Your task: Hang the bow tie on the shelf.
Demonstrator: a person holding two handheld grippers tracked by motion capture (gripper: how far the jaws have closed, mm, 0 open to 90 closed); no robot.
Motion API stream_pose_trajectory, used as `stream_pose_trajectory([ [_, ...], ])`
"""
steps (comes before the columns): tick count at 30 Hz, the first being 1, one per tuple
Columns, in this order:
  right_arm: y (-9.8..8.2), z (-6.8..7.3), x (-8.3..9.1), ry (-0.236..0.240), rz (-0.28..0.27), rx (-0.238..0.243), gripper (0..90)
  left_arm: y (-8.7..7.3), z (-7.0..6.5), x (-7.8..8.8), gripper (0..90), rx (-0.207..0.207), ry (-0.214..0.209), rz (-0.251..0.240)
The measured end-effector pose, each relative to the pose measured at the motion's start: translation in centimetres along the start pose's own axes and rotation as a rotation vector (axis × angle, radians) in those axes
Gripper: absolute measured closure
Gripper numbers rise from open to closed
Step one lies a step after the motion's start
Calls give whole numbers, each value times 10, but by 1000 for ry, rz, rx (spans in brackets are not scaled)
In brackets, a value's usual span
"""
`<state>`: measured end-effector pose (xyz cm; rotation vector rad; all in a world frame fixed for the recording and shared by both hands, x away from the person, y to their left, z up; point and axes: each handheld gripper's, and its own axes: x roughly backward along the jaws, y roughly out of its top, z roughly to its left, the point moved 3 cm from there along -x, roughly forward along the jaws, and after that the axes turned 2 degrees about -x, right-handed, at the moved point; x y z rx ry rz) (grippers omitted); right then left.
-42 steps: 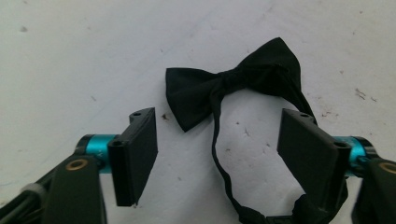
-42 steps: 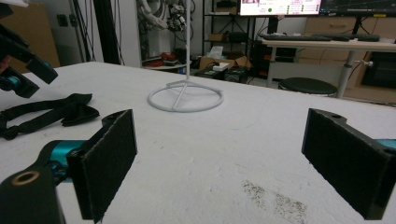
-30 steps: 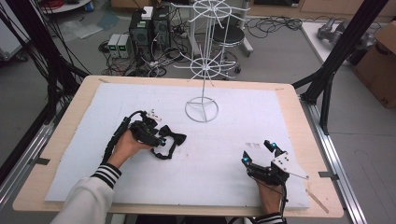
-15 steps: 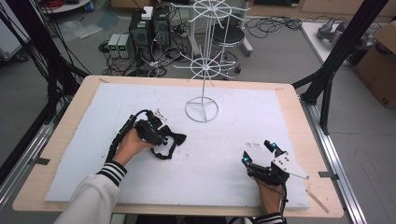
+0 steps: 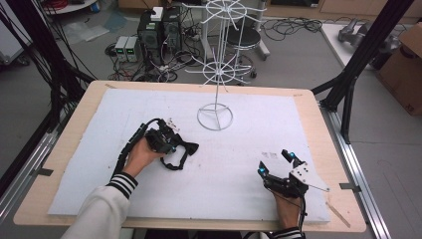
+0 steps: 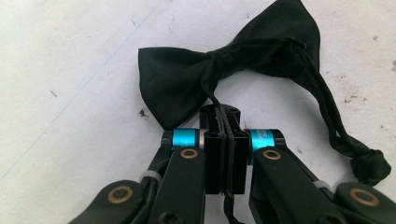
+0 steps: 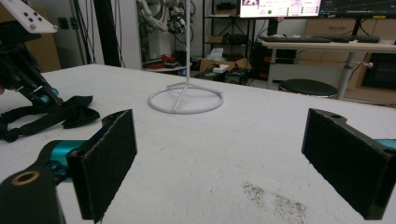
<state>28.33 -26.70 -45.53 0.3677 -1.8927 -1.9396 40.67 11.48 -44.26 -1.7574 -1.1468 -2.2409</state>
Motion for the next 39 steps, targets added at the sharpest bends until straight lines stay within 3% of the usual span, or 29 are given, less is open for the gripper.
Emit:
stream_pose_trajectory([
  [5,0,0,0,1,-1,0,93,3,-1,6,885,6,-15,-43],
  [11,0,0,0,0,-2,0,94,6,-1,16,888,2,-5,-133],
  [14,0,0,0,1,-2,2,94,9,0,25,888,3,-6,-217],
  [15,0,0,0,1,-2,2,94,12,-1,32,888,-2,-11,-282],
  [16,0,0,0,1,-2,2,94,12,-1,32,888,-2,-11,-282],
  [17,0,0,0,1,-1,1,94,14,-2,37,888,-13,-10,-330],
  [22,0,0,0,-1,1,-5,94,22,-6,57,889,-57,-3,-478],
  [23,0,0,0,-1,1,-5,93,27,-8,65,889,-77,4,-533],
  [24,0,0,0,-1,1,-5,93,27,-8,65,890,-77,4,-533],
  [27,0,0,0,-1,1,-6,94,33,-12,77,890,-103,18,-611],
  [32,0,0,0,-1,1,-5,93,44,-17,90,889,-124,20,-679],
  [39,0,0,0,-1,-1,-3,93,58,-18,103,890,-142,33,-728],
])
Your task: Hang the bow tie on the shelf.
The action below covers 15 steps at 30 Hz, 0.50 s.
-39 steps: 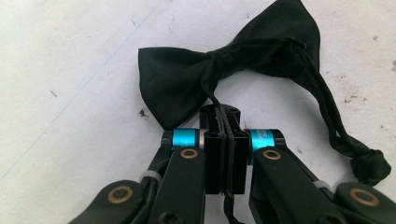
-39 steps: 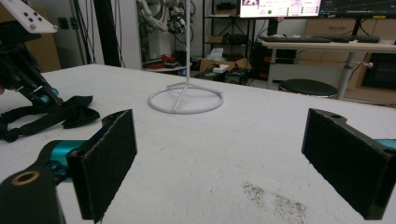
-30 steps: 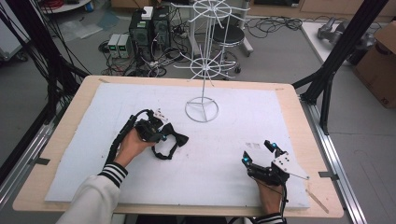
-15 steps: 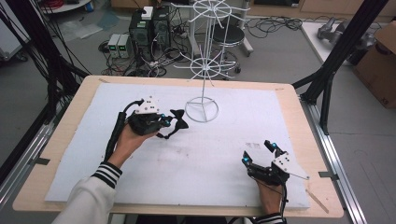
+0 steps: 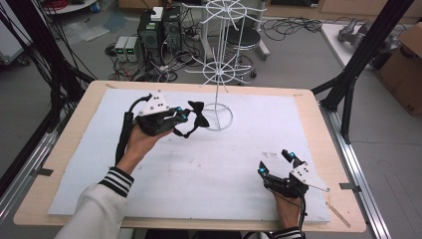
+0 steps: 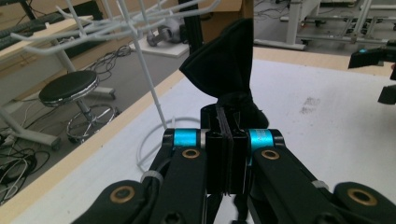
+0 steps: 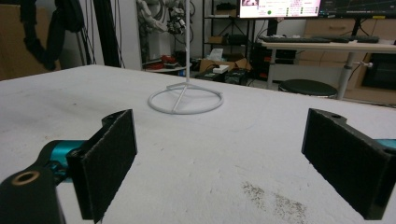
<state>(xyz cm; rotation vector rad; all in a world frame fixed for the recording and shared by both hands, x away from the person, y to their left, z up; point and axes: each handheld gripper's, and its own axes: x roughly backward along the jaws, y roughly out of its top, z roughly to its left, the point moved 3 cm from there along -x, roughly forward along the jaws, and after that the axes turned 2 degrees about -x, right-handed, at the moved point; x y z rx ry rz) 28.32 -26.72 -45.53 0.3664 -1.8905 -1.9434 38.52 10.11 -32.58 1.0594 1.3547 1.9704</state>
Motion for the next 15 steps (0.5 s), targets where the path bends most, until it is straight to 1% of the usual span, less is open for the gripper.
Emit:
stream_pose_trajectory([
  [1,0,0,0,0,0,0,93,2,0,0,890,-5,2,-5],
  [6,0,0,0,0,2,-4,94,12,2,-1,890,-1,14,-42],
  [7,0,0,0,0,2,-4,94,13,2,-1,890,-7,19,-50],
  [9,0,0,0,0,2,-4,94,16,2,-1,891,3,21,-80],
  [13,0,0,0,0,1,-2,94,18,6,-3,891,23,24,-82],
  [14,0,0,0,0,1,-3,94,19,7,-4,891,26,31,-86],
  [15,0,0,0,0,2,-4,94,20,8,-4,891,25,31,-88],
])
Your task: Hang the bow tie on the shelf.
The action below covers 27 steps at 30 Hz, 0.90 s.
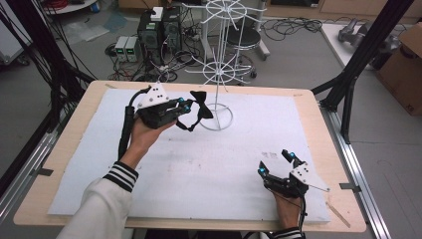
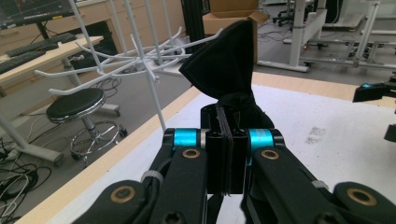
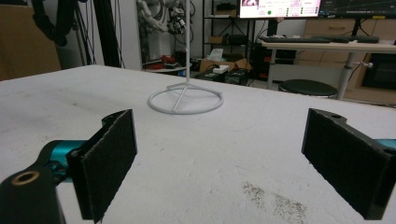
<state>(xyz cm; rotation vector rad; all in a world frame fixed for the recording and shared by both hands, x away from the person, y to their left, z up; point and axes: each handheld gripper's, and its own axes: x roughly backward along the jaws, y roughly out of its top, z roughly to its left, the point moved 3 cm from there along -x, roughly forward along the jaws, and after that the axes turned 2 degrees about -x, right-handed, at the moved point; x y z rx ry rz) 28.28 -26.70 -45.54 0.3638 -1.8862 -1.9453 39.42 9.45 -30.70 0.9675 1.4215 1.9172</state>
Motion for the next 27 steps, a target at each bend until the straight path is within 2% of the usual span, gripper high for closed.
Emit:
stream_pose_trajectory([
  [8,0,-1,0,0,-5,6,94,9,7,-7,891,7,20,-21],
  [27,0,0,0,1,-1,3,94,12,26,-26,891,39,58,-43],
])
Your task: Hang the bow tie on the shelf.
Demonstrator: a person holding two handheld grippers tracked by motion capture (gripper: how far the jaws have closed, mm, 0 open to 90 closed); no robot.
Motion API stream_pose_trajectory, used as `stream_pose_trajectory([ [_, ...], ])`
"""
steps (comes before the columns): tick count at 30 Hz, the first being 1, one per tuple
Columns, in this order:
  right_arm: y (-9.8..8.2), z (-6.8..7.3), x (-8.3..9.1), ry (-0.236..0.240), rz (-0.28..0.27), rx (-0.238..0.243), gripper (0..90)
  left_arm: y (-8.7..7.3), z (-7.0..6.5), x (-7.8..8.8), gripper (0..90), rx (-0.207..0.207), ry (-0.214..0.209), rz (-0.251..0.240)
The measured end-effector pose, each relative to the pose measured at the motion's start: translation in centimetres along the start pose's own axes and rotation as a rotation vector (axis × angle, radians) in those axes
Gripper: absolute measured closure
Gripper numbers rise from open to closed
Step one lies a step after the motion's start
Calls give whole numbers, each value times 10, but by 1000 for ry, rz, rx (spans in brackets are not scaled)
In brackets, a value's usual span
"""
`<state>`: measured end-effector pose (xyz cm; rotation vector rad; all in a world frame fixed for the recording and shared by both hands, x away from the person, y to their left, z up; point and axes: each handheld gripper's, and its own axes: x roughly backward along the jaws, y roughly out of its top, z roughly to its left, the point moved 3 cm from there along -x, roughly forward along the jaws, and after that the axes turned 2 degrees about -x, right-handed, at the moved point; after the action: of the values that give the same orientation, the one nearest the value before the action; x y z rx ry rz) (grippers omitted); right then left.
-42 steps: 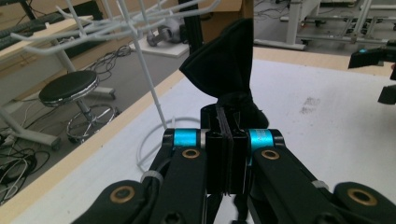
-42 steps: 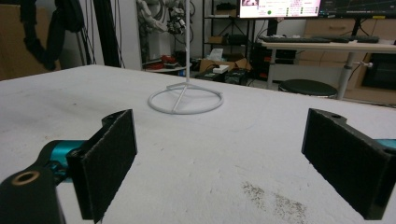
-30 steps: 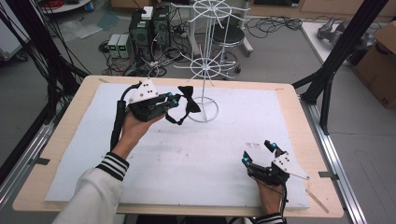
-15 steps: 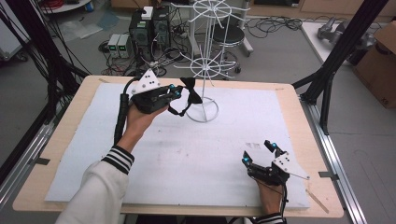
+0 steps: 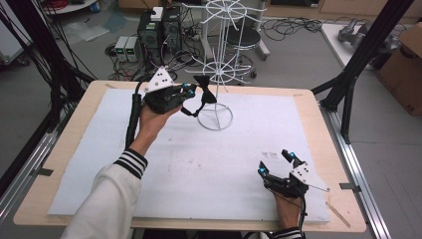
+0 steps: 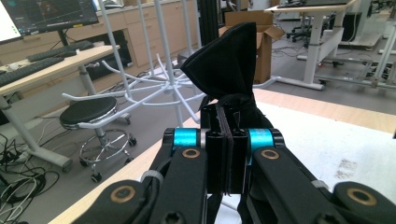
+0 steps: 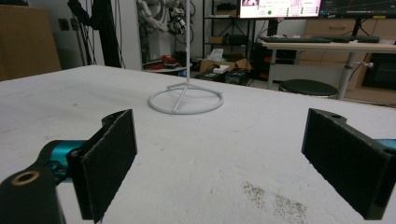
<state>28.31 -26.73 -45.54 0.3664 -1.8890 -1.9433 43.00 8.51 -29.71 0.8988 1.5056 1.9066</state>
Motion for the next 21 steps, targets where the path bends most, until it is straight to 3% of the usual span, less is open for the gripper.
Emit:
stream_pose_trajectory([
  [21,0,0,0,1,1,-2,94,-13,7,-15,891,27,22,25],
])
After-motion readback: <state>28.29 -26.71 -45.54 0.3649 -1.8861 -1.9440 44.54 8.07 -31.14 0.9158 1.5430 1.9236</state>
